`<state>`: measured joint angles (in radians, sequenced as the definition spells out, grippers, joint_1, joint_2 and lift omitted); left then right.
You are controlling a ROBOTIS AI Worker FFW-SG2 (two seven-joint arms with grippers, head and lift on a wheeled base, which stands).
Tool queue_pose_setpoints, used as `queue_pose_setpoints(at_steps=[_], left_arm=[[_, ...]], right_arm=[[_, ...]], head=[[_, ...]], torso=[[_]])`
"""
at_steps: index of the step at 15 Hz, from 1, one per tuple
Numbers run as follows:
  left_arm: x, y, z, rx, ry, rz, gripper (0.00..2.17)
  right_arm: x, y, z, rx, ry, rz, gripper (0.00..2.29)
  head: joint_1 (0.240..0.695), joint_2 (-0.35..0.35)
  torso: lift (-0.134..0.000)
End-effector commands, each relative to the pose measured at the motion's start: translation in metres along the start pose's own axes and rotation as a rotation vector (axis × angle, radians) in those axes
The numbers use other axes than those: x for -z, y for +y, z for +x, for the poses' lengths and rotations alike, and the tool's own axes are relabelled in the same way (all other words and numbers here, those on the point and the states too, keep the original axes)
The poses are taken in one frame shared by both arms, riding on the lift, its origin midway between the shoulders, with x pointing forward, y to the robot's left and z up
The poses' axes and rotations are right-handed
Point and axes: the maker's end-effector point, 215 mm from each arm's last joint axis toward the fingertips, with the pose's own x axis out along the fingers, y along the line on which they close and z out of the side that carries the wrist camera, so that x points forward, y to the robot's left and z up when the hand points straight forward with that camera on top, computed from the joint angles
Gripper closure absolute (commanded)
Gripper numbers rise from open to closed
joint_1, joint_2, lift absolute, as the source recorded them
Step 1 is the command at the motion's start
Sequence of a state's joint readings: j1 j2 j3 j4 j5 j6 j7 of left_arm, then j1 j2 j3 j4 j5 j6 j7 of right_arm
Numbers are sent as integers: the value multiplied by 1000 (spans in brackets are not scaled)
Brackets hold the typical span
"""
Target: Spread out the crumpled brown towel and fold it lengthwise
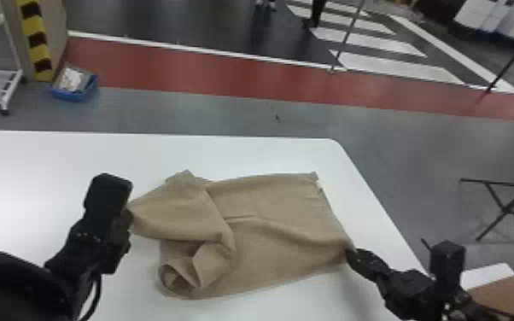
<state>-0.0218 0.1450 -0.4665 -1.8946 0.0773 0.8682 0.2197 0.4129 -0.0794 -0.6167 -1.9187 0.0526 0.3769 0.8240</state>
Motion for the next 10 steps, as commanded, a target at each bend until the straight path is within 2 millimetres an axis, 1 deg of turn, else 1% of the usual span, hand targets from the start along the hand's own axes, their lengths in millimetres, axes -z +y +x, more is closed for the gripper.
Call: queue_pose_setpoints(at_steps=[1,2,3,5,6,7,8,9,10], left_arm=[[-38,28,-16,-52,-78,-20,1420],[-50,44,-24,-81,-96,-22,1420],[-69,63,-35,-105,-134,-44,1420],[-81,88,-51,-133,-149,-68,1420],[-84,99,-57,-140,-146,-87,1420],[-91,103,-64,-128,-157,-113,1420],[-87,104,-68,-120,-139,-108,1420],[-77,106,-71,-129,-102,-95,1420],[-73,111,-74,-142,-95,-95,1420]], right_arm=[[-11,-23,-6,36,-13,15,1450],[-13,-32,-9,53,-14,22,1450],[-17,-41,-11,65,-16,27,1450],[-23,-49,-14,81,-25,47,1450],[-26,-54,-17,90,-31,65,1450],[-28,-56,-18,92,-39,83,1450],[-30,-54,-18,92,-41,85,1450],[-35,-53,-19,91,-49,84,1450],[-36,-51,-19,91,-52,88,1450]], head=[[695,-350],[695,-350],[695,-350],[695,-350],[695,-350],[695,-350],[695,-350],[695,-350],[695,-350]], torso=[[-125],[-125],[-125],[-125],[-125],[-125],[-125],[-125],[-125]])
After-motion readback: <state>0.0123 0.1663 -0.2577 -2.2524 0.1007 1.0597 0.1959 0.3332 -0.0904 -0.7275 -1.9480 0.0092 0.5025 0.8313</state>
